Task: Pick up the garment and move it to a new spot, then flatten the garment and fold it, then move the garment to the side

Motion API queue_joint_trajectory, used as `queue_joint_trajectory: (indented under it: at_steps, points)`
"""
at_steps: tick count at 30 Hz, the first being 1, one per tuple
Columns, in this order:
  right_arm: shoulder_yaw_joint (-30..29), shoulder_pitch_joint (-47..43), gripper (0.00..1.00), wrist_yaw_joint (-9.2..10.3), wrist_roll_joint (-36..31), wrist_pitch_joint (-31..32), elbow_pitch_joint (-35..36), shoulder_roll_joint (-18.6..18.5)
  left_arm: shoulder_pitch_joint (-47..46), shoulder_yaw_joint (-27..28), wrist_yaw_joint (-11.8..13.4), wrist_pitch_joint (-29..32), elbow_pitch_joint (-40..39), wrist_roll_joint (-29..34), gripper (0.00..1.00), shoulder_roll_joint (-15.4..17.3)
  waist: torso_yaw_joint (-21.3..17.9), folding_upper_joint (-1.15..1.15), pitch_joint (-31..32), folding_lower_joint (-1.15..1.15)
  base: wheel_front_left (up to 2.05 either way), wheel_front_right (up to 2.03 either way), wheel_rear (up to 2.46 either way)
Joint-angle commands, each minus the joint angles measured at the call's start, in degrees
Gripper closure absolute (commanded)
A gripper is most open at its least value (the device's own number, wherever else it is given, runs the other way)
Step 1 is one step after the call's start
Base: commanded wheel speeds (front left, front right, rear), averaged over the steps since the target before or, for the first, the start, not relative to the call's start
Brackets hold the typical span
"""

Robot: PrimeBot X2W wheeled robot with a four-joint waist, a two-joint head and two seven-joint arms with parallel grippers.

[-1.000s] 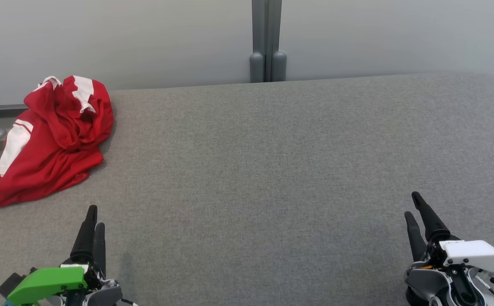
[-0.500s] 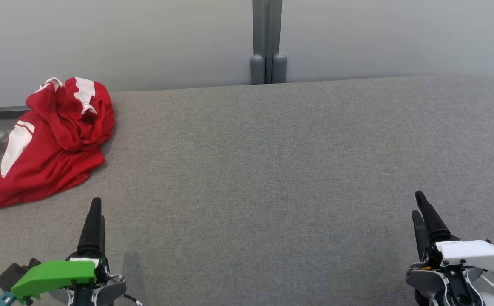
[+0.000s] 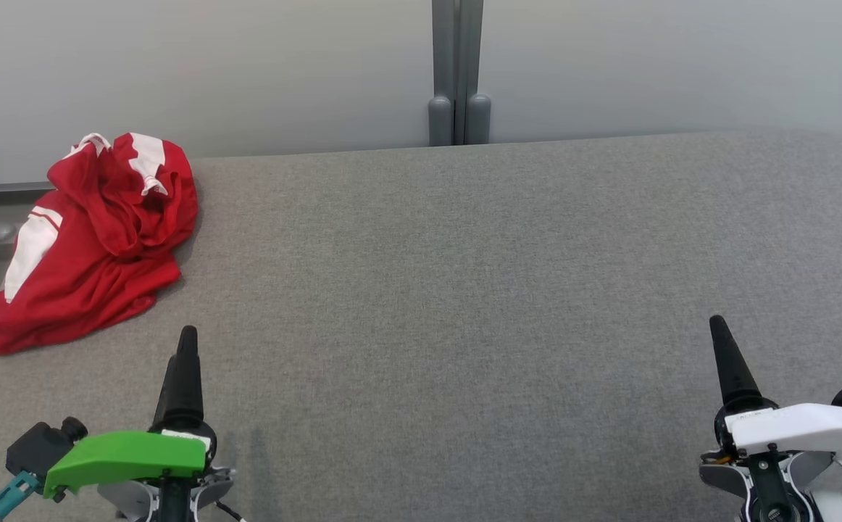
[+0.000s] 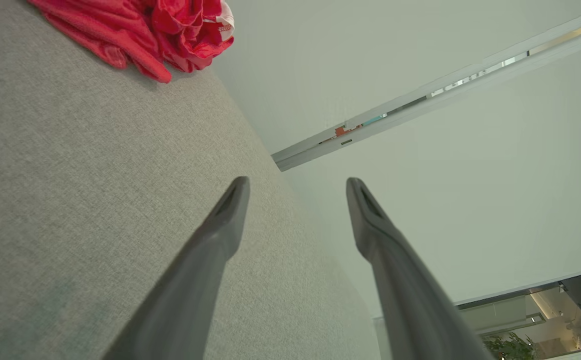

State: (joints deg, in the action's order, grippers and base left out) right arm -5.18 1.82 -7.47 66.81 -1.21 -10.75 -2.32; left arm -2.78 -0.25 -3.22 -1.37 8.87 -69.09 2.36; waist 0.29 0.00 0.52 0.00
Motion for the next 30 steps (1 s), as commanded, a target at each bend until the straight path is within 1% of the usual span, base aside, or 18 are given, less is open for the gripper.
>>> queue_joint_trajectory:
  at_steps: [1,6,11,20,30]
  points:
    - [0.3,0.03,0.0,-0.01,-2.83,-0.79,1.3,-0.29,0.01,-0.58,0.57,-0.65,-1.38,2.98,0.0,0.34,0.03,0.0,0.02,0.0,0.0,0.0,0.0]
    - [1.16,-0.73,0.0,-0.01,-8.23,-1.86,1.73,-0.32,0.45,-1.96,1.91,-1.71,-1.88,9.66,0.0,0.36,0.07,0.0,0.09,0.0,0.0,0.0,0.0]
    - [1.85,-0.89,0.0,-0.01,-13.57,-2.8,2.13,-0.36,0.74,-3.45,2.67,-2.67,-1.94,16.06,0.0,0.39,0.1,0.0,0.17,0.0,0.0,0.0,0.0]
    - [3.06,-1.38,0.0,-0.02,-22.9,-4.49,3.16,-0.41,1.32,-5.21,4.32,-4.36,-1.33,24.36,0.0,0.44,0.23,0.0,0.36,0.0,0.0,0.0,0.0]
    - [4.43,-2.06,0.0,-0.02,-31.16,-6.17,3.25,-0.45,1.86,-6.82,5.14,-6.0,0.35,31.52,0.0,0.49,0.41,0.0,0.61,0.0,0.0,0.0,0.0]
